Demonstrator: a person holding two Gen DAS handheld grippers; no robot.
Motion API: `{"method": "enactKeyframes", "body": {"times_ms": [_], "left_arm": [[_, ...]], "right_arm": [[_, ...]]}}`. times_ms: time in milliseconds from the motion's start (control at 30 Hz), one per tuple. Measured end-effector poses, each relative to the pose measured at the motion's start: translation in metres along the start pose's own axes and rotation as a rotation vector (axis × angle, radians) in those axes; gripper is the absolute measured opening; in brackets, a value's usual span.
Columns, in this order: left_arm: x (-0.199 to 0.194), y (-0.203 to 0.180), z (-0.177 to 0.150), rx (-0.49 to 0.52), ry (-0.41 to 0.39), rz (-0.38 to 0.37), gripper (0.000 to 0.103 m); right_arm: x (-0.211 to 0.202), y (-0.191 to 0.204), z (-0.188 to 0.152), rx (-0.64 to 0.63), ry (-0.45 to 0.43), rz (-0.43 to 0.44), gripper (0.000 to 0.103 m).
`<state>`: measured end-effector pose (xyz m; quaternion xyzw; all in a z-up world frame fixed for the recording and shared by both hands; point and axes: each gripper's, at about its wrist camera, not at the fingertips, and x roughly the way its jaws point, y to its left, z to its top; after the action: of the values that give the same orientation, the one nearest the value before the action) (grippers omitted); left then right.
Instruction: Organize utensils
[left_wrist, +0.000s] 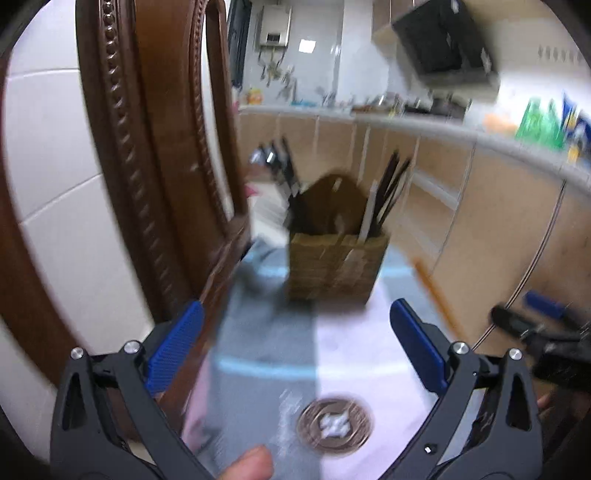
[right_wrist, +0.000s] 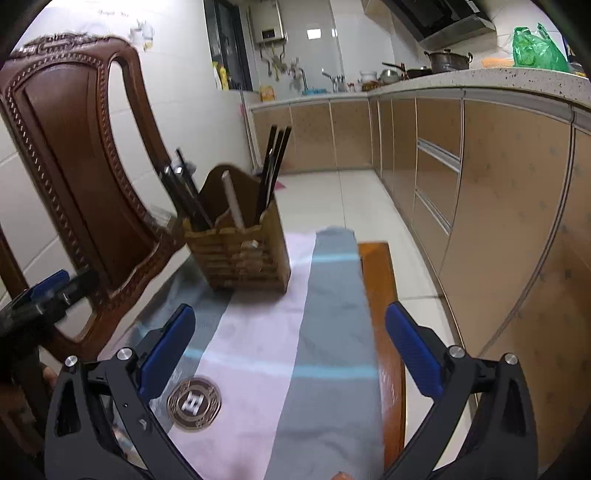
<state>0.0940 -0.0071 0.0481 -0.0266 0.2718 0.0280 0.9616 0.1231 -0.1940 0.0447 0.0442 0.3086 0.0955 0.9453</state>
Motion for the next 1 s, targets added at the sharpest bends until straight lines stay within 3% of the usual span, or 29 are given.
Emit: {"method": "enactKeyframes", "body": {"times_ms": [67, 233, 300, 533, 1000], "left_arm": [[-0.003, 0.006, -0.013, -0.027, 0.006, 0.031, 0.099], [-0.006, 0.017, -0.026, -0.050, 0.039, -0.008, 0.100], [-0.008, 0.019, -0.028, -0.043, 0.027, 0.000, 0.099], [-0.002, 0.022, -0.022, -0.035, 0.046, -0.015, 0.099], [0.000, 0.018, -0.021, -0.034, 0.048, -0.017, 0.100]], "right_arm": [[-0.007, 0.010, -0.010, -0.016, 0.016, -0.016, 0.100], [-0.019, 0.024, -0.031, -0.040, -0.006, -0.056, 0.100], [-0.017, 0.025, -0.033, -0.039, 0.021, -0.057, 0.100], [-0.020, 0.022, -0.035, -0.033, -0.027, -0.095, 0.100], [-0.012, 0.018, -0.035, -0.024, -0.009, -0.089, 0.100]]}}
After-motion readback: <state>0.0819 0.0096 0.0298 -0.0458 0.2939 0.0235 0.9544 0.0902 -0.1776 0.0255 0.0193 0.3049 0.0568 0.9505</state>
